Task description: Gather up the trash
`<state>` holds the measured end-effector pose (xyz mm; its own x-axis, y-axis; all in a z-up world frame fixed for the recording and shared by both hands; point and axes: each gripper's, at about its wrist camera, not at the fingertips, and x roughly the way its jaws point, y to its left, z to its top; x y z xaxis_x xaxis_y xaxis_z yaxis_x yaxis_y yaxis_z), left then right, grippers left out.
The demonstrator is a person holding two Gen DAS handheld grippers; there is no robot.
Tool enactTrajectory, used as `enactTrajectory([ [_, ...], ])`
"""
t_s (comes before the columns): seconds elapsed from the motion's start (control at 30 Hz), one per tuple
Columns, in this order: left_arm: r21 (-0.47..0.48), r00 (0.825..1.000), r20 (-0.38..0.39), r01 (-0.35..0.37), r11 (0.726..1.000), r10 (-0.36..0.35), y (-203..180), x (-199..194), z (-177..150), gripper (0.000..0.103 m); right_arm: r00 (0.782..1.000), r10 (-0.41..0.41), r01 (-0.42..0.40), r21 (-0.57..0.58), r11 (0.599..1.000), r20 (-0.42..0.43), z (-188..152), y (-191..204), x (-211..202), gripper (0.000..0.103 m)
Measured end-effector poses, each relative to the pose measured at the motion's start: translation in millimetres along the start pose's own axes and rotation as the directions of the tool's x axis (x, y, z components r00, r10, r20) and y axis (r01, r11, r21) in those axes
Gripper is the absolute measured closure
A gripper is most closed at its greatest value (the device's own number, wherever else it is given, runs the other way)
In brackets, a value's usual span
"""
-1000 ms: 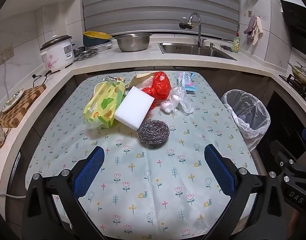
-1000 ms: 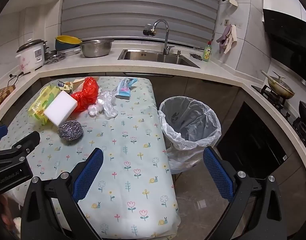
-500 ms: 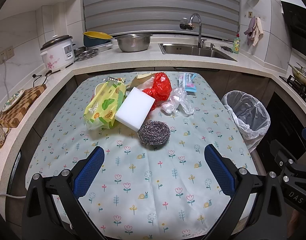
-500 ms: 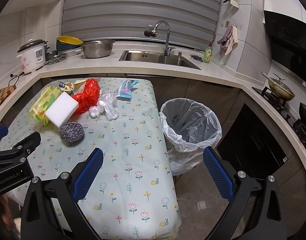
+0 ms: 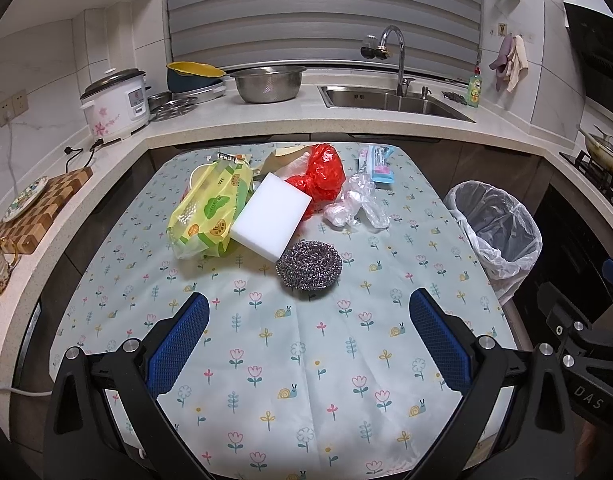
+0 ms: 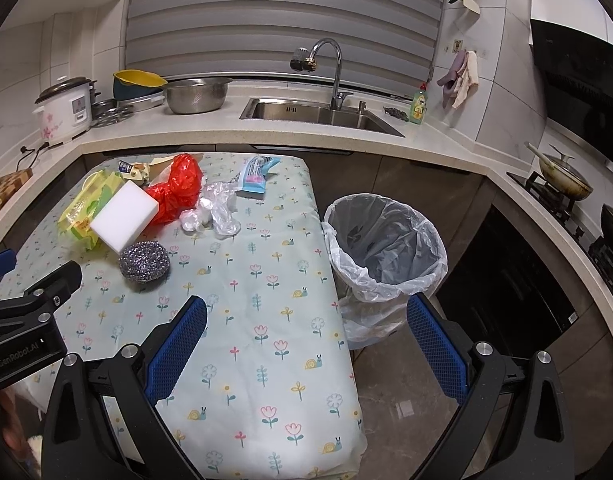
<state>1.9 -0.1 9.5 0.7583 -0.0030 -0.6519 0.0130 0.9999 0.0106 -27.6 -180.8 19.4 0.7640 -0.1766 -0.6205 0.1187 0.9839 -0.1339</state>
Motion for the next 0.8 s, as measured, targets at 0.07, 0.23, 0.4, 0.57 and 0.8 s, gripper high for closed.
enactTrajectory([
  [0.07, 0.000, 1.000, 0.000, 0.000, 1.000, 0.000, 0.4, 0.7, 0.6, 0.007, 1.000, 0.001, -0.001, 0.000, 1.000, 0.001, 0.1, -0.2, 0.1, 0.007],
  [0.23, 0.001, 1.000, 0.001, -0.001, 1.000, 0.001, 2.6, 2.9, 2.6, 0.007, 1.000, 0.000, 0.000, 0.000, 1.000, 0.001, 0.4, -0.4, -0.1, 0.007],
  [0.4, 0.003, 1.000, 0.002, -0.001, 1.000, 0.001, 0.6, 2.1, -1.0, 0.007, 1.000, 0.001, -0.001, 0.000, 1.000, 0.001, 0.5, -0.5, -0.2, 0.007],
  [0.57, -0.002, 1.000, 0.000, -0.001, 1.000, 0.001, 1.0, 2.6, -1.5, 0.007, 1.000, 0.000, 0.000, -0.001, 1.000, 0.003, 0.0, -0.2, -0.4, 0.007],
  [0.8, 0.002, 1.000, 0.002, 0.000, 1.000, 0.000, 0.5, 1.6, -1.8, 0.007, 1.000, 0.001, -0.001, 0.000, 1.000, 0.004, -1.0, 0.3, 0.0, 0.007],
])
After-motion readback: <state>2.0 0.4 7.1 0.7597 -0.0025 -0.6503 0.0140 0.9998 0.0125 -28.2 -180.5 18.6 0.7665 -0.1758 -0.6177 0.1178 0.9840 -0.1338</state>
